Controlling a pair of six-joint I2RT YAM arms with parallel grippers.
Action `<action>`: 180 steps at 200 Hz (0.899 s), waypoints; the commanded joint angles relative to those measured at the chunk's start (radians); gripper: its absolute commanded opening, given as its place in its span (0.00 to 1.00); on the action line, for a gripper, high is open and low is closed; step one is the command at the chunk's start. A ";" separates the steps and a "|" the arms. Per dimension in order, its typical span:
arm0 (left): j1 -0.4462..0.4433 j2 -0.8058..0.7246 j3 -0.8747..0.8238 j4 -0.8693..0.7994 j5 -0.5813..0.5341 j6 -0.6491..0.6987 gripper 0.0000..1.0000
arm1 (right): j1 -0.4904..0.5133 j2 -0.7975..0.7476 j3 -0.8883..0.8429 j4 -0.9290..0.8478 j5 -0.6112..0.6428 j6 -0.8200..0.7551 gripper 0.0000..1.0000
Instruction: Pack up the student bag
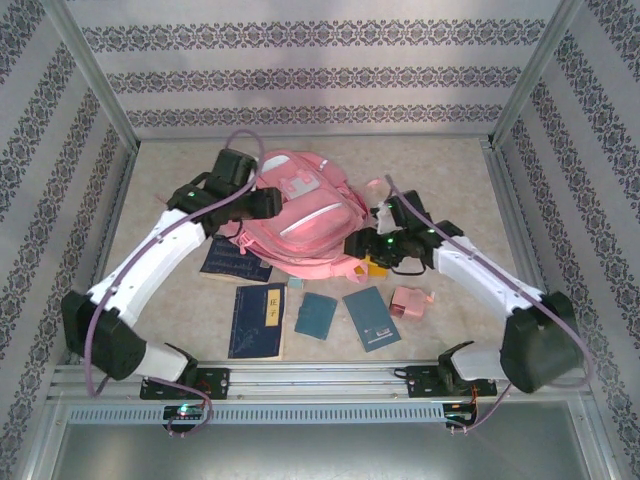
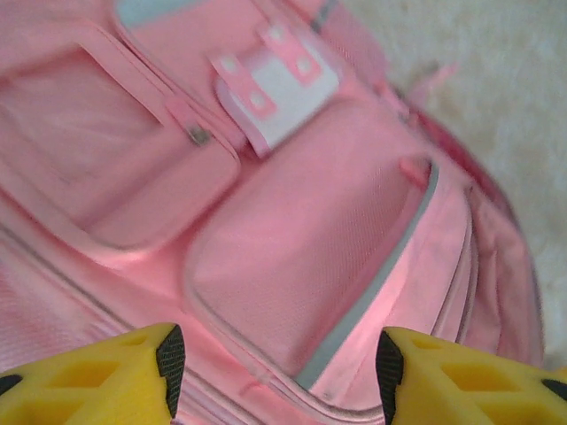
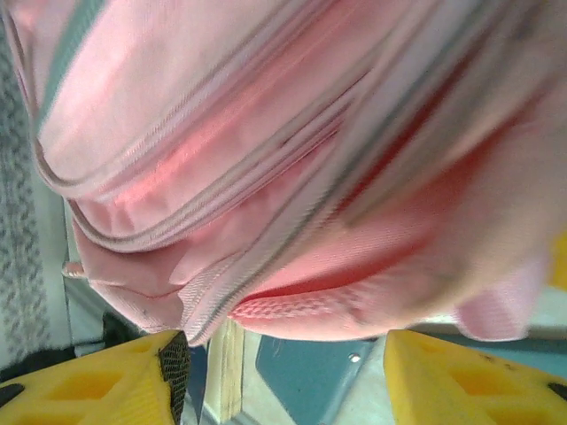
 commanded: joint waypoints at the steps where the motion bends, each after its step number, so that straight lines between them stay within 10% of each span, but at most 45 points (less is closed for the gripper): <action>1: -0.055 0.074 0.074 -0.069 0.053 0.044 0.60 | -0.055 -0.122 0.019 -0.083 0.161 0.013 0.61; 115: -0.106 0.516 0.479 -0.223 -0.017 0.245 0.68 | -0.088 -0.246 -0.056 -0.167 0.136 0.060 0.60; 180: -0.060 0.580 0.445 -0.120 0.296 0.210 0.62 | -0.107 -0.226 -0.046 -0.183 0.091 0.072 0.59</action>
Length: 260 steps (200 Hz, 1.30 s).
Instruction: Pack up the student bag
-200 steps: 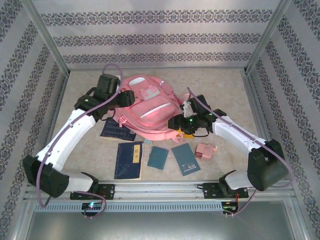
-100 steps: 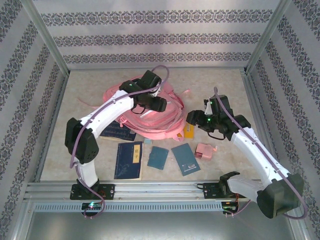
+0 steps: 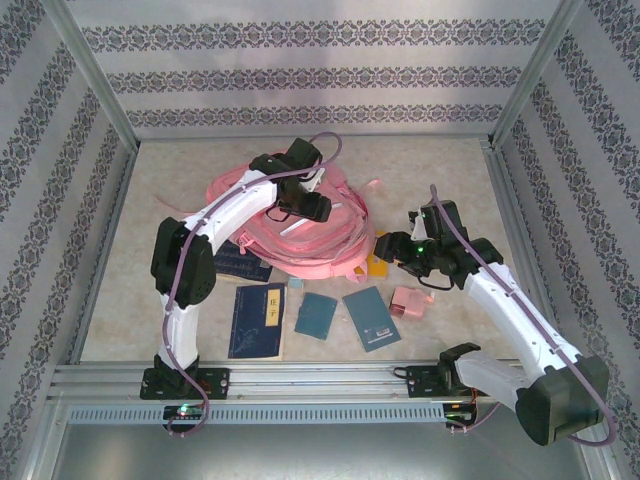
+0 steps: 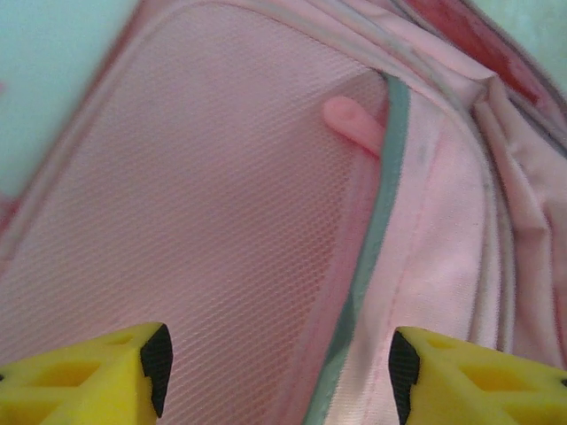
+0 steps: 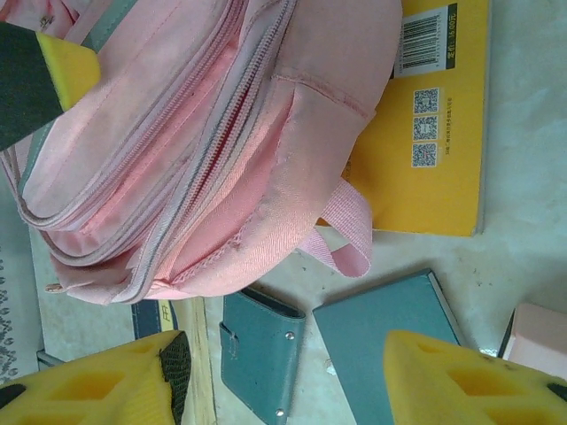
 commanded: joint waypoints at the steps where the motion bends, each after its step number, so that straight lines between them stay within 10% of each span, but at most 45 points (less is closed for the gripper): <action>1: 0.022 0.011 -0.018 0.062 0.156 -0.014 0.62 | -0.015 0.011 0.011 -0.010 -0.039 0.018 0.59; 81: 0.115 -0.039 -0.051 0.192 0.325 -0.136 0.00 | -0.042 0.173 0.123 0.163 -0.162 0.268 0.52; 260: 0.197 -0.142 -0.008 0.269 0.447 -0.241 0.00 | -0.021 0.516 0.378 0.353 -0.087 0.546 0.56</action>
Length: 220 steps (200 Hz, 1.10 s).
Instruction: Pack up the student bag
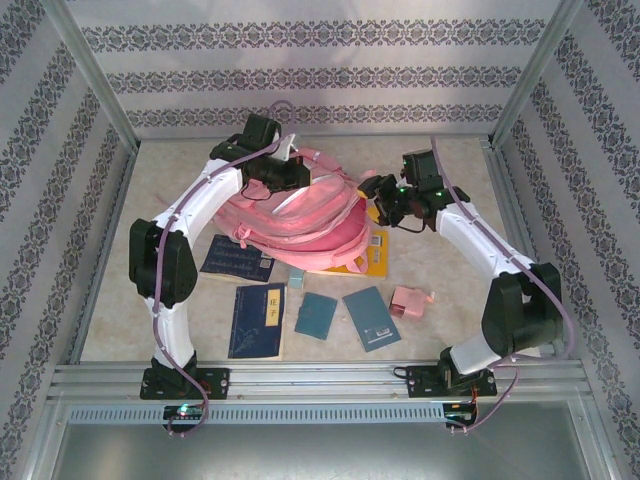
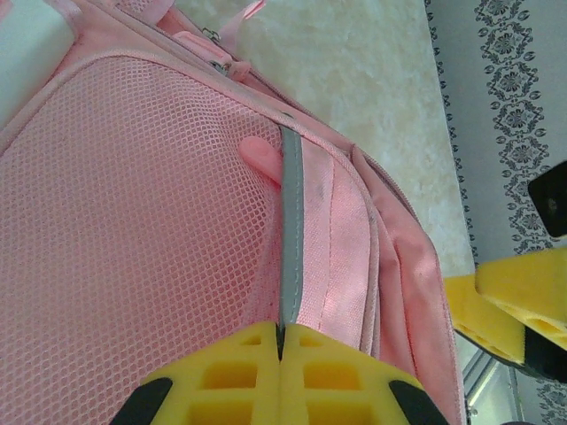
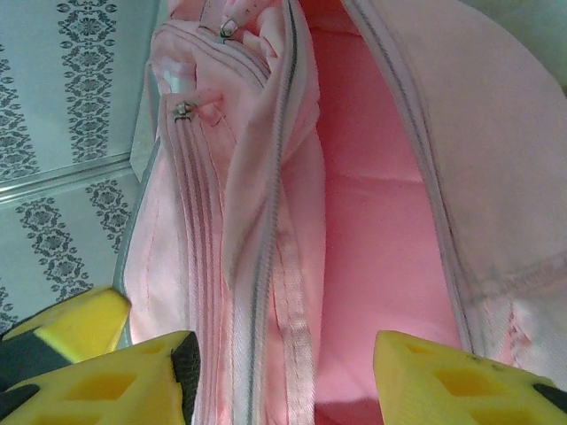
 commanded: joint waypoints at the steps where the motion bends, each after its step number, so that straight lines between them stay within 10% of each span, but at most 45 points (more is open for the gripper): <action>1: 0.012 -0.058 0.029 0.052 0.041 -0.019 0.00 | 0.022 0.036 0.054 0.057 0.002 0.018 0.56; 89: 0.015 -0.080 0.014 0.054 0.018 -0.040 0.00 | 0.055 0.094 0.052 0.117 -0.050 0.061 0.47; 141: 0.032 -0.107 -0.001 0.059 -0.019 -0.063 0.00 | 0.046 0.047 -0.020 0.227 -0.041 0.147 0.00; 220: 0.120 -0.176 -0.084 0.127 -0.113 -0.179 0.00 | 0.057 -0.050 -0.072 0.506 0.064 0.325 0.00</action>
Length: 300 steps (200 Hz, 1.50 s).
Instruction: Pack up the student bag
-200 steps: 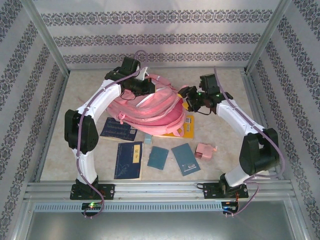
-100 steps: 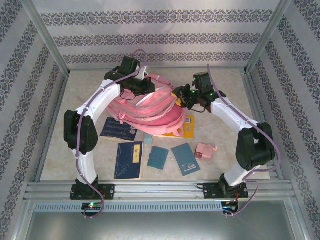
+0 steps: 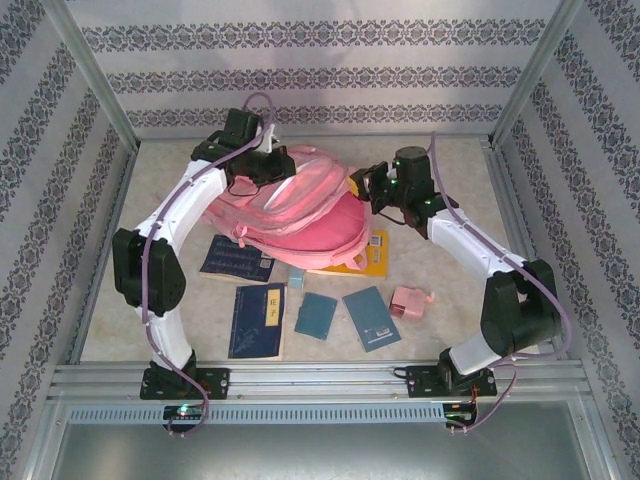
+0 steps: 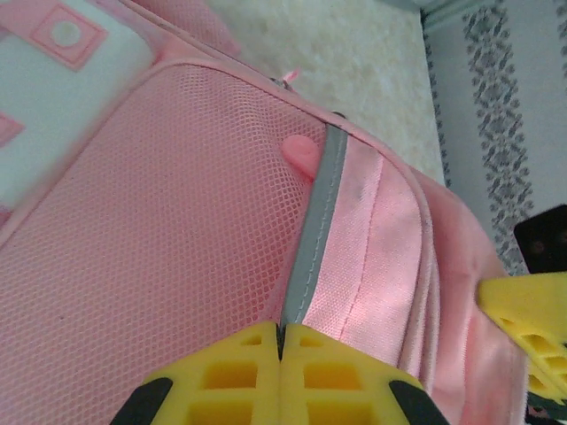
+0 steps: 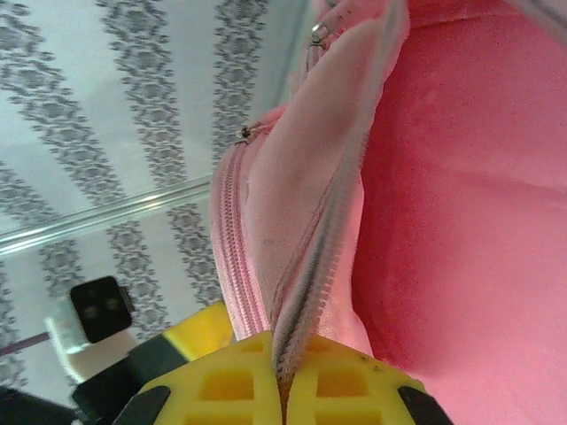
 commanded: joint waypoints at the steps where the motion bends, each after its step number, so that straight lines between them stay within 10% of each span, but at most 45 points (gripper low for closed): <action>1: 0.054 -0.068 -0.019 0.071 -0.040 -0.073 0.00 | 0.000 -0.040 -0.002 0.086 0.040 0.028 0.00; 100: 0.087 -0.041 0.034 0.030 -0.033 -0.057 0.00 | 0.001 -0.051 -0.059 0.123 -0.011 -0.006 0.00; 136: 0.012 -0.074 0.090 -0.119 -0.215 0.060 0.46 | 0.052 -0.016 0.066 0.114 0.045 0.052 0.00; 203: -0.244 -0.147 0.172 -0.294 -0.387 0.284 0.65 | 0.097 0.017 0.167 0.086 0.086 0.091 0.00; 300: -0.391 0.012 0.292 -0.364 -0.618 0.437 0.61 | 0.101 0.026 0.165 0.101 0.079 0.122 0.00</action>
